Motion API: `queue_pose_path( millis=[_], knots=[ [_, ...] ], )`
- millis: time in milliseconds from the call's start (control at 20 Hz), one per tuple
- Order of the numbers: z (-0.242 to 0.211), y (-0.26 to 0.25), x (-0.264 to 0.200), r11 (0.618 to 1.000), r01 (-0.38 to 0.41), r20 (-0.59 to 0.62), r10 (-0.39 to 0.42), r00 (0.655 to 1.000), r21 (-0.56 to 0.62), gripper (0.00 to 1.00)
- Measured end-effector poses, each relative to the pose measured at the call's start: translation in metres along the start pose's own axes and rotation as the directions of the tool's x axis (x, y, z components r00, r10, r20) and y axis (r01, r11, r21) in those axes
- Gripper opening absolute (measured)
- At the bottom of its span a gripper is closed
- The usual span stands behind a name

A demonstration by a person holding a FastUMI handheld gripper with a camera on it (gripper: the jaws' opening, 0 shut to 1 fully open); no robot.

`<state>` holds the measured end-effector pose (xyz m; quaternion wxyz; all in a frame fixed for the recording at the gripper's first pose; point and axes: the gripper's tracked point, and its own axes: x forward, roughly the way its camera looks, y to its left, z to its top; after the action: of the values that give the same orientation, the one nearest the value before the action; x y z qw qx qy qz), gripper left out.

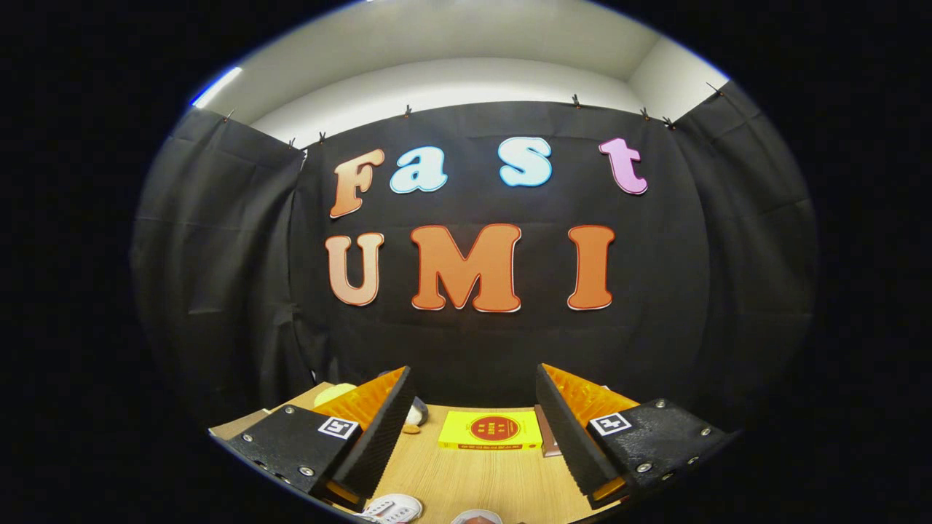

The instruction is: Open the storage box then place both shoes into the box .Put the left shoe in first, then the right shoe, with the right side of both shoes facing outward in a uniform manner.

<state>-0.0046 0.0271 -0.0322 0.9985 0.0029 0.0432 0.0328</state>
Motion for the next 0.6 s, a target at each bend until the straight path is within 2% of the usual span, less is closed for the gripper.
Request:
queue_pose_path(
  millis=[300,600],
  knots=[
    [-0.039,0.028,-0.004,0.997,-0.077,-0.1,0.079,0.992,0.031,1.0],
    [-0.09,0.066,-0.011,0.979,-0.172,-0.24,0.195,0.951,0.113,0.99]
  ],
)
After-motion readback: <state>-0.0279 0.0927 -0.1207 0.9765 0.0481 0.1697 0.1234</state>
